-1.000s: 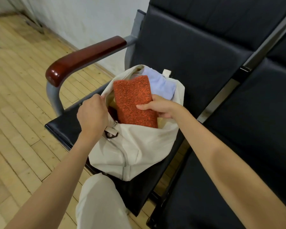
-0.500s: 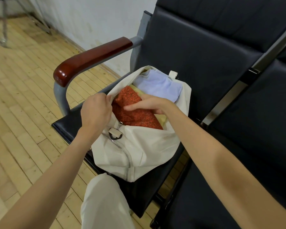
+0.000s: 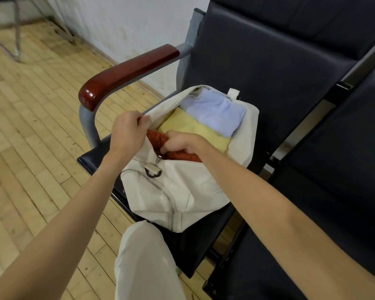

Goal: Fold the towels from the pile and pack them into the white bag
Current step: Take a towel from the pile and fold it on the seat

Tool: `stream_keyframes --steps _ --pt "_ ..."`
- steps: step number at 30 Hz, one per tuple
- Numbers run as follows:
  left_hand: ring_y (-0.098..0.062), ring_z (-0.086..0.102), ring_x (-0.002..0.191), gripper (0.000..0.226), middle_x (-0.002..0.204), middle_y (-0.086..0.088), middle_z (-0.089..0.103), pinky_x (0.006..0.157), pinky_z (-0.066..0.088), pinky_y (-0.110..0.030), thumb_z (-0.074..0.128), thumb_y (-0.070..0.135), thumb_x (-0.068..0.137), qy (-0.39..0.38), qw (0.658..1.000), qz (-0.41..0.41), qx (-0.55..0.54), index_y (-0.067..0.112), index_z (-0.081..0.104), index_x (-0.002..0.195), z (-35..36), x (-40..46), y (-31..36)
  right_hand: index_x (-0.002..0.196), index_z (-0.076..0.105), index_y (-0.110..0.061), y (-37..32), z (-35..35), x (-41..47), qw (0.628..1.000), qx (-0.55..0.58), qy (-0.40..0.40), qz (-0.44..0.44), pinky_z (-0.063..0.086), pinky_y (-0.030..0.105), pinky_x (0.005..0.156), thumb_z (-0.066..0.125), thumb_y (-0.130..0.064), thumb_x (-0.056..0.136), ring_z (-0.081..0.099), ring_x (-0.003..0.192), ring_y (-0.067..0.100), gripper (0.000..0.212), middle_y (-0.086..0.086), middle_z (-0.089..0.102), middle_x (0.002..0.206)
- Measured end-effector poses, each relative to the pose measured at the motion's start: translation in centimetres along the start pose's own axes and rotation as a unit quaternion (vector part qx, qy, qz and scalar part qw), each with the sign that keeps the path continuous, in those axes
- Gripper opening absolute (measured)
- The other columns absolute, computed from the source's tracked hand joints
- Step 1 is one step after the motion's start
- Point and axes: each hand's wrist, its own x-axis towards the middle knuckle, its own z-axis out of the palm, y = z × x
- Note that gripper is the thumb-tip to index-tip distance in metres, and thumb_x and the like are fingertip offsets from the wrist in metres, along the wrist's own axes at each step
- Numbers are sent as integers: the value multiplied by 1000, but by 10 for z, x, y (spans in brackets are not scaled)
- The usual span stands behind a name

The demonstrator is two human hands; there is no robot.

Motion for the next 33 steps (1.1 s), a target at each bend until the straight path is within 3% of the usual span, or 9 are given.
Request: stream_keyframes --steps 4,7,9,12,15,22,25,28,33 --pt "-11 37 52 34 54 1 42 51 26 -19 48 18 99 0 1000 -11 -16 6 57 69 3 1 -2 92 58 -5 1 -7 -8 982 -135 102 -84 45 29 67 68 -22 84 56 84 21 21 4 58 86" --pt "-15 42 56 33 61 -9 54 53 30 -17 49 20 98 0 1000 -6 -28 3 65 76 3 0 -3 108 61 -8 13 -11 -25 944 -150 230 -184 49 32 84 61 -14 87 57 93 18 22 3 63 104" --pt "-18 43 58 34 66 -16 57 52 29 -18 49 21 98 -1 999 -11 -38 0 67 78 3 -1 -3 116 62 -9 20 -9 -33 947 -124 202 -218 44 29 95 52 -6 92 56 107 18 27 4 62 118" --pt "-15 38 52 38 58 -10 50 50 26 -20 48 22 99 -8 999 -14 -33 -2 65 73 4 -2 4 135 51 -9 30 2 -29 974 -162 66 -145 27 24 108 39 -3 96 40 132 20 41 6 45 145" --pt "-13 38 52 39 60 -11 52 50 27 -23 48 23 99 -6 1000 -15 -27 -2 66 76 5 -6 7 139 47 -9 36 8 -28 991 -93 16 -98 24 22 109 36 -2 97 35 137 20 44 5 38 150" --pt "-19 52 85 21 98 -10 57 73 39 -29 45 25 98 34 999 -13 24 12 57 108 2 -31 28 108 68 -2 63 -6 -83 959 23 246 -141 44 28 92 50 -17 97 60 102 18 26 10 67 110" --pt "-28 54 101 31 115 -15 53 85 44 -34 47 21 96 48 997 56 10 4 54 121 12 -57 46 121 60 -5 97 -1 -122 934 -33 326 -143 36 20 95 49 -14 97 52 118 20 28 8 58 127" --pt "-33 56 99 31 115 -18 55 87 48 -44 50 19 94 9 990 144 -10 1 56 118 30 -92 70 134 50 -8 141 11 -163 912 -111 375 -124 23 30 111 49 -13 97 31 137 24 38 11 38 147" --pt "-32 54 108 38 122 -17 55 93 42 -39 51 18 93 -110 972 201 -42 1 52 127 70 -154 116 143 40 -12 221 43 -246 906 -103 409 -33 17 34 117 51 -17 97 19 144 22 48 9 27 154"
